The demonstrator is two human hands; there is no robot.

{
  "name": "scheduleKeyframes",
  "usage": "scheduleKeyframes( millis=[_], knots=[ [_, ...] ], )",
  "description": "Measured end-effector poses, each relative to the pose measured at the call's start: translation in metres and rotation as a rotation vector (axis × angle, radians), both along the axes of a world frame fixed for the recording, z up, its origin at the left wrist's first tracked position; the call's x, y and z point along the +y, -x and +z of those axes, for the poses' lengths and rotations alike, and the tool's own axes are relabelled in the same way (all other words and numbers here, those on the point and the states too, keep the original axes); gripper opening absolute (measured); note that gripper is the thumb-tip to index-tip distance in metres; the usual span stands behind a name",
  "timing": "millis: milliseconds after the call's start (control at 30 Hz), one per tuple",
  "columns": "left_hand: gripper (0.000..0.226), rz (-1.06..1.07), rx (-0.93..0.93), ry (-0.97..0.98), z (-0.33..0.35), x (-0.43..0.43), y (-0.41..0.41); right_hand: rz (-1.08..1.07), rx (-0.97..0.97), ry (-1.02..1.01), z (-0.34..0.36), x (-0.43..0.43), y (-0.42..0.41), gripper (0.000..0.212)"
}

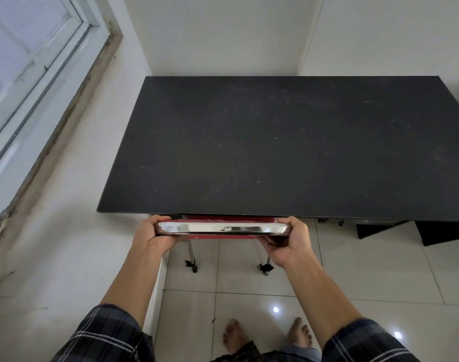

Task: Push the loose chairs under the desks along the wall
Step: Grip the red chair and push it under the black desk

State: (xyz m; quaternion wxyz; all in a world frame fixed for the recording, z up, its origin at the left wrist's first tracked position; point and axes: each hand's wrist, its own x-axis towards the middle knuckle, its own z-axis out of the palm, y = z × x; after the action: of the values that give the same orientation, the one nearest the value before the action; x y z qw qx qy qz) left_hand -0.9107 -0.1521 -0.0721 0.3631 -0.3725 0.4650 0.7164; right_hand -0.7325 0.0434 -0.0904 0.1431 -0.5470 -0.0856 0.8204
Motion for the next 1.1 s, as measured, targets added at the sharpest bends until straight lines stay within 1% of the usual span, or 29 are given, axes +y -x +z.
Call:
scheduleKeyframes(
  millis=[133,200,267,367,400,500,533,667,767,900,1000,1100],
  knots=[
    [0.046,0.02,0.01,0.01,0.006,-0.001,0.012,0.011,0.008,0.005,-0.001,-0.006,0.009,0.014],
    [0.037,0.016,0.005,0.007,0.009,-0.001,0.014,0.022,0.014,0.001,-0.001,-0.008,0.011,0.015],
    [0.04,0.009,0.007,0.017,0.008,-0.001,0.013,0.019,0.011,0.001,-0.003,-0.008,0.011,0.021],
    [0.056,0.013,0.019,0.031,0.006,-0.004,0.01,0.013,0.002,-0.002,-0.004,-0.008,0.009,0.024],
    [0.056,0.015,0.032,0.031,0.005,-0.004,0.01,0.019,0.002,-0.005,-0.004,-0.008,0.01,0.023],
    [0.038,0.035,0.069,0.041,0.007,-0.002,0.004,0.038,0.002,-0.017,-0.002,-0.008,0.009,0.021],
    [0.036,0.037,0.078,0.043,0.006,-0.001,0.003,0.036,0.001,-0.012,-0.003,-0.007,0.009,0.022],
    [0.047,0.023,0.087,0.037,0.005,-0.003,0.002,0.044,0.003,-0.008,-0.005,-0.006,0.008,0.024],
    [0.035,0.009,0.088,0.03,0.007,-0.001,-0.003,0.038,0.0,-0.012,-0.004,-0.003,0.003,0.025],
    [0.033,0.006,0.065,0.052,0.009,0.0,-0.004,0.069,-0.04,0.012,-0.002,-0.002,0.007,0.025],
    [0.022,0.004,0.056,0.097,0.013,0.003,-0.005,0.083,-0.05,0.013,0.002,-0.001,0.006,0.023],
    [0.024,0.016,0.074,0.073,0.018,0.005,-0.018,0.156,-0.11,0.006,0.005,-0.001,0.001,0.033]
  ],
)
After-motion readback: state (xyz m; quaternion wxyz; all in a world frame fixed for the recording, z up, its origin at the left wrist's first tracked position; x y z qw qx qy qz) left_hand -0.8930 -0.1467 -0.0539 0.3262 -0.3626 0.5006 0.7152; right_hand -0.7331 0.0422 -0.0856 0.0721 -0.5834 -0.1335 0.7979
